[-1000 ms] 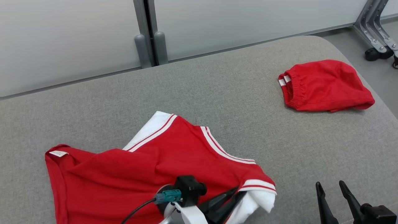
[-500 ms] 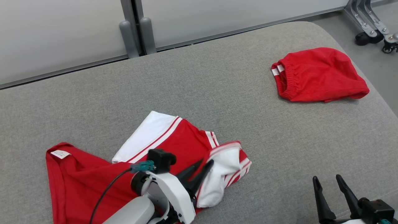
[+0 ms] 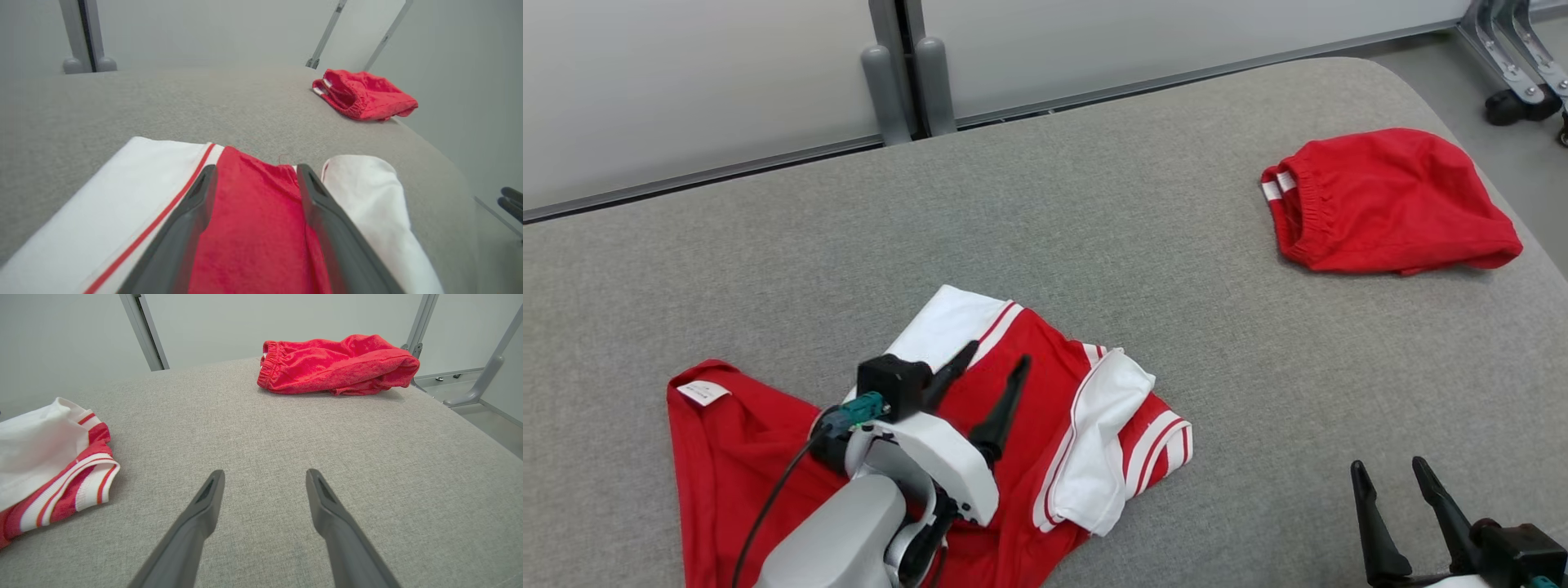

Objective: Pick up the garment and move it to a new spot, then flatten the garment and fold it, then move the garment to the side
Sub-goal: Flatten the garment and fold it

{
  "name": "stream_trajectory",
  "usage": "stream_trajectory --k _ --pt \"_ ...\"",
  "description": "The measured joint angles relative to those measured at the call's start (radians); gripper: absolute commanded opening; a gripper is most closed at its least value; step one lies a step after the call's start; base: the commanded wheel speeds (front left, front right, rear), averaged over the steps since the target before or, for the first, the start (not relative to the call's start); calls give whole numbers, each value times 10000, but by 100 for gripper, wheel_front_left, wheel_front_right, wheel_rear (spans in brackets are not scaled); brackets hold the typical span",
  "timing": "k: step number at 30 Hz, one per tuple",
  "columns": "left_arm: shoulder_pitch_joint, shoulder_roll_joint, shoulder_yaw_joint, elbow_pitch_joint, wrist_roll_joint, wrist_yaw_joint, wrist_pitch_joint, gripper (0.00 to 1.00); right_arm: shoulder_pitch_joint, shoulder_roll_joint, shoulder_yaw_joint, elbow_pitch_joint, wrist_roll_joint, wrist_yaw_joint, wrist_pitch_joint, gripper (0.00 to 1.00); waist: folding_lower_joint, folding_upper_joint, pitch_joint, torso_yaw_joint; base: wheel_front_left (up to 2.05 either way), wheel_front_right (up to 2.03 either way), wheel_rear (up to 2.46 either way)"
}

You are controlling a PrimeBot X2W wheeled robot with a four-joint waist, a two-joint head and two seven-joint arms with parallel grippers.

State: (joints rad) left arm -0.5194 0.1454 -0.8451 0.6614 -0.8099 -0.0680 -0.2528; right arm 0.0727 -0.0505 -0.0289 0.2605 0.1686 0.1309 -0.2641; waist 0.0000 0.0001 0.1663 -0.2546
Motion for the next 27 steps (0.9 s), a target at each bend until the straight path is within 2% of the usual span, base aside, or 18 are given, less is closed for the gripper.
stream_trajectory --k 2,3,5,8,12,16,19,20,27 --pt "158 96 608 -577 242 372 -69 100 53 8 -77 -82 -10 0 0 100 0 0 -70 123 0 0 0" --pt "158 96 608 -577 242 372 -69 100 53 8 -77 -82 -10 0 0 100 0 0 -70 123 0 0 0" --pt "632 209 1682 -1716 832 892 -88 100 157 8 -207 -167 -23 0 0 100 0 0 -165 280 0 0 0" --pt "2070 272 2861 -3267 1802 1444 -90 100 314 -2 -322 -255 -79 0 0 100 0 0 -377 551 0 0 0" --pt "3896 249 3925 -4541 2947 1858 -88 100 528 -111 -439 -290 -115 0 -2 100 0 0 -745 1004 0 0 0" --pt "5346 -31 4966 -5536 3994 2226 -90 100 702 -138 -512 -313 -111 0 0 100 0 0 -1182 1489 0 0 0" --pt "6248 -144 5496 -5795 4527 2196 -88 100 812 -142 -506 -320 -100 0 0 100 0 -1 -1423 1938 0 0 0" --pt "6752 -244 5774 -5869 4790 2044 -88 100 848 -140 -456 -322 -100 0 0 100 0 0 -1569 2236 0 0 0" --pt "8007 -384 6938 -6077 5578 1605 -88 100 1000 -105 -370 -330 -82 0 0 100 0 0 -2046 3053 0 0 0"
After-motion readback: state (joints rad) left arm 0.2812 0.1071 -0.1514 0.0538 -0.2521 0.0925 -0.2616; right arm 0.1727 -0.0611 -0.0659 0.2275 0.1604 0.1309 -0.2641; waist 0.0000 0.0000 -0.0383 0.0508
